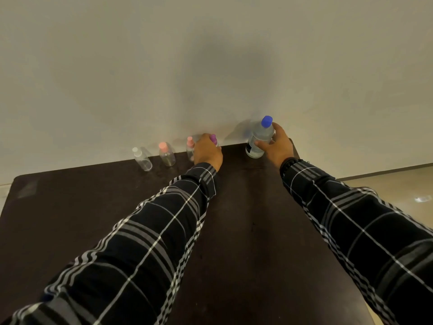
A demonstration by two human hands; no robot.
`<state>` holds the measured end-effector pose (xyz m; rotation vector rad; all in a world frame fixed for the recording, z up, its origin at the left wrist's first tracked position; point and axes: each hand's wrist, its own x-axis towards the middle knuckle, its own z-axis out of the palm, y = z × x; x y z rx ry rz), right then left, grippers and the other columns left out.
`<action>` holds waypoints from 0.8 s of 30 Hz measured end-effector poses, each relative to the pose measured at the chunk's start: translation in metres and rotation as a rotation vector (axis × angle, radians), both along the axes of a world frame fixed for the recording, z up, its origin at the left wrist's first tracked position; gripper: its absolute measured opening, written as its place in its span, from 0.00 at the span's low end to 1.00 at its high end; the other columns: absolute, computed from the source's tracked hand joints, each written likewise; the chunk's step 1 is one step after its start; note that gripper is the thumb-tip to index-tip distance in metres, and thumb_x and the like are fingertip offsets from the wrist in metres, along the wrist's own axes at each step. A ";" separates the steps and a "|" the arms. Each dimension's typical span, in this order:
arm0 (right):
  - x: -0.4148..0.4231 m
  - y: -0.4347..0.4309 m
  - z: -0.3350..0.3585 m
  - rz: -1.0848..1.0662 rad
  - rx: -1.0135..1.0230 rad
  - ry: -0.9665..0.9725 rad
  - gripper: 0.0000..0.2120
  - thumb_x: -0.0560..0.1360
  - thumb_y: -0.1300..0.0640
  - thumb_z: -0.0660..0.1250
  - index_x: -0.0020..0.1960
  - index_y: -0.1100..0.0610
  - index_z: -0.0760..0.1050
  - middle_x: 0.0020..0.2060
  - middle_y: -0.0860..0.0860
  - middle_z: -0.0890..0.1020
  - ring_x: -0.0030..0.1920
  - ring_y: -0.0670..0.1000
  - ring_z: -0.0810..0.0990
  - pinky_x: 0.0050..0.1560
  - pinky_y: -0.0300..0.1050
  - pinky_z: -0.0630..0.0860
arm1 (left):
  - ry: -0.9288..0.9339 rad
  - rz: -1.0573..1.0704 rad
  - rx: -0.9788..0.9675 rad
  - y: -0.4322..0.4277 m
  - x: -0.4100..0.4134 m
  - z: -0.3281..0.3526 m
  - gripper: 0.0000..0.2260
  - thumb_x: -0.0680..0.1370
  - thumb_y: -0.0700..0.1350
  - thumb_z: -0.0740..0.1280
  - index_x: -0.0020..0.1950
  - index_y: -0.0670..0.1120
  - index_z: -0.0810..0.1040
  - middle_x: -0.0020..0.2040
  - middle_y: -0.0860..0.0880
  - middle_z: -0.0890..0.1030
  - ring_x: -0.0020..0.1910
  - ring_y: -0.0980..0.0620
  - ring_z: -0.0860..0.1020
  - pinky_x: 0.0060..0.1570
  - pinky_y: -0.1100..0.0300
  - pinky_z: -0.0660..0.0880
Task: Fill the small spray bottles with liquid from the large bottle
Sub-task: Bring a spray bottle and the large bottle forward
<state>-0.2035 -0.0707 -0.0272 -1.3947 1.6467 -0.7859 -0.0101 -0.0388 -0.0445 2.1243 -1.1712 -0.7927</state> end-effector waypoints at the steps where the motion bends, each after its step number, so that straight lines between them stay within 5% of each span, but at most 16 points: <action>1: 0.001 0.000 -0.001 0.005 -0.004 -0.006 0.35 0.75 0.57 0.74 0.78 0.52 0.62 0.70 0.54 0.75 0.67 0.57 0.76 0.67 0.54 0.74 | -0.014 -0.003 -0.007 0.000 0.001 -0.002 0.08 0.79 0.40 0.67 0.58 0.47 0.75 0.55 0.49 0.77 0.56 0.47 0.78 0.52 0.63 0.67; 7: 0.004 0.001 -0.005 0.001 -0.026 -0.008 0.33 0.75 0.58 0.74 0.75 0.53 0.63 0.67 0.55 0.76 0.64 0.57 0.77 0.65 0.53 0.75 | -0.153 -0.038 -0.063 0.007 0.002 -0.004 0.11 0.79 0.42 0.66 0.61 0.43 0.78 0.59 0.41 0.79 0.60 0.41 0.77 0.58 0.56 0.69; 11: 0.006 0.004 -0.003 -0.015 -0.047 -0.012 0.32 0.74 0.58 0.75 0.74 0.55 0.63 0.66 0.55 0.76 0.63 0.57 0.77 0.64 0.51 0.75 | -0.143 -0.069 -0.108 0.018 0.004 0.000 0.05 0.82 0.43 0.63 0.55 0.44 0.76 0.47 0.49 0.75 0.52 0.47 0.78 0.61 0.60 0.70; 13: 0.007 0.008 -0.001 -0.030 -0.054 -0.009 0.33 0.74 0.58 0.75 0.73 0.55 0.63 0.66 0.55 0.76 0.62 0.56 0.77 0.63 0.51 0.75 | -0.138 -0.104 -0.139 0.024 0.007 0.002 0.02 0.81 0.44 0.64 0.52 0.47 0.74 0.45 0.51 0.74 0.49 0.50 0.76 0.66 0.53 0.71; 18: 0.009 0.031 0.001 -0.035 -0.063 -0.015 0.32 0.73 0.59 0.75 0.72 0.56 0.64 0.63 0.54 0.76 0.60 0.55 0.77 0.64 0.52 0.76 | -0.133 -0.189 -0.192 0.048 0.025 0.011 0.04 0.81 0.44 0.65 0.55 0.44 0.76 0.48 0.52 0.76 0.50 0.51 0.78 0.50 0.63 0.70; 24: 0.022 0.067 0.003 0.063 -0.031 -0.048 0.32 0.73 0.61 0.75 0.73 0.55 0.64 0.65 0.54 0.75 0.62 0.54 0.75 0.63 0.50 0.76 | -0.177 -0.185 -0.162 0.091 0.047 0.016 0.05 0.80 0.43 0.67 0.55 0.45 0.75 0.46 0.50 0.77 0.46 0.49 0.77 0.46 0.58 0.71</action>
